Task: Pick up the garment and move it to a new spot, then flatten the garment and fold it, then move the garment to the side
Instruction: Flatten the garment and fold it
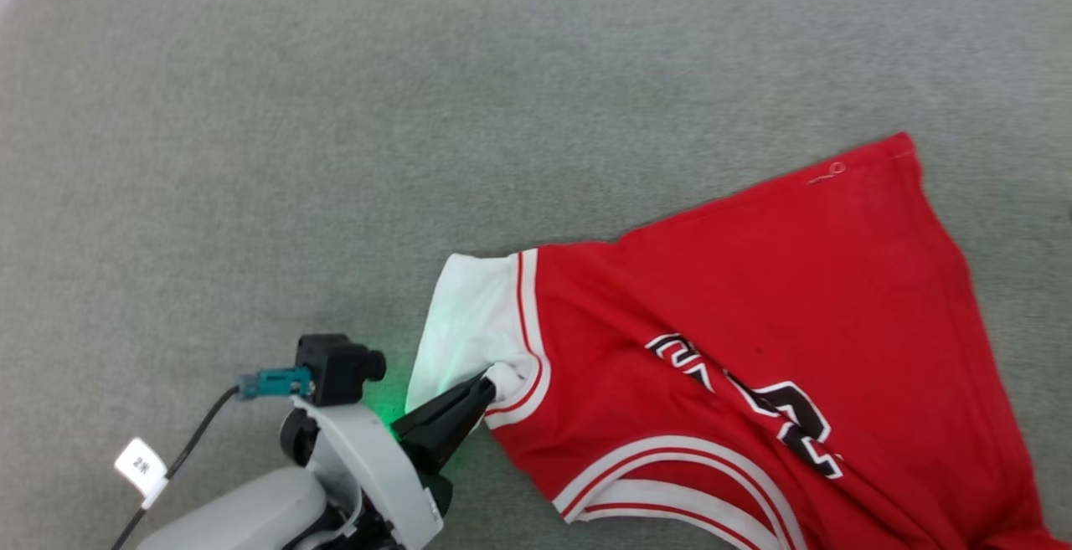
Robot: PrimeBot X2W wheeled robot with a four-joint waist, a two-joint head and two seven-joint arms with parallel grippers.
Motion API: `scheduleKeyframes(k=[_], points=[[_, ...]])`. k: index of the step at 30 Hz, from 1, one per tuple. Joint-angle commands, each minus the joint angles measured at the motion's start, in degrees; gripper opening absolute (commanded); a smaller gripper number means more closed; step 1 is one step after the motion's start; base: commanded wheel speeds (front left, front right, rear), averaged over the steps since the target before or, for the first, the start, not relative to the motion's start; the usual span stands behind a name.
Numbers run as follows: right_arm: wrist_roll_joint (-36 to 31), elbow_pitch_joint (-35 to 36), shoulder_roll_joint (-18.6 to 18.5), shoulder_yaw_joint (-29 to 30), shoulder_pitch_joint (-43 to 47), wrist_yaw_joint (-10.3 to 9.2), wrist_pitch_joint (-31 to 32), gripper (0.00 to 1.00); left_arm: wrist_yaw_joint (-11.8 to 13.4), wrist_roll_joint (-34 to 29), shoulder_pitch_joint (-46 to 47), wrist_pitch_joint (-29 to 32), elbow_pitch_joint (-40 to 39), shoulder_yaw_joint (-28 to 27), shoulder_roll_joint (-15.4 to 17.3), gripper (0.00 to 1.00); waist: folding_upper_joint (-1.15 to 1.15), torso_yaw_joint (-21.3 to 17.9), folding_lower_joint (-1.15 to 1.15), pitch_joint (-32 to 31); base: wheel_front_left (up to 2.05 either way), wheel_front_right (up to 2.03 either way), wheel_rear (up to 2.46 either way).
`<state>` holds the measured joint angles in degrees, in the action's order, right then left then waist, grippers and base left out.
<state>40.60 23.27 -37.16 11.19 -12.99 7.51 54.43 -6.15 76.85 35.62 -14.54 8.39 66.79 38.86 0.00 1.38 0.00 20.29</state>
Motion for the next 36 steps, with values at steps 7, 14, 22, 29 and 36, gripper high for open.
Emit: scheduleKeyframes(k=[7,14,22,29,36], points=[[-6.98,-16.78,-0.28,-17.39,-18.46,-0.04,-6.36,1.0,-0.82,-1.37,2.95,0.64,1.17,-0.06,-1.2,0.0,0.0,4.36,0.0,5.07,0.0,0.0,0.0],[-7.84,-31.88,-0.88,-27.15,-26.0,-0.05,-8.75,1.0,-1.14,-2.2,5.56,1.4,2.28,0.64,-3.09,0.0,0.0,7.06,0.0,8.64,0.0,0.0,0.0],[-3.34,-38.89,-1.27,-35.34,-27.78,-0.04,-7.98,0.05,-1.13,-2.04,6.5,1.03,4.0,0.93,-3.93,0.0,0.0,7.84,0.0,10.06,0.0,0.0,0.0],[-0.22,-41.46,-1.07,-34.7,-29.75,-0.05,-11.5,0.0,-1.16,-0.84,6.02,0.17,3.55,-0.6,-3.67,0.0,0.0,6.85,0.0,8.28,0.0,0.0,0.0],[1.47,-44.61,0.76,-28.8,-34.21,-0.06,-20.36,0.0,-1.26,1.03,8.49,-0.51,0.17,-4.74,-2.57,0.0,0.0,4.88,0.0,5.09,0.0,0.0,0.0]])
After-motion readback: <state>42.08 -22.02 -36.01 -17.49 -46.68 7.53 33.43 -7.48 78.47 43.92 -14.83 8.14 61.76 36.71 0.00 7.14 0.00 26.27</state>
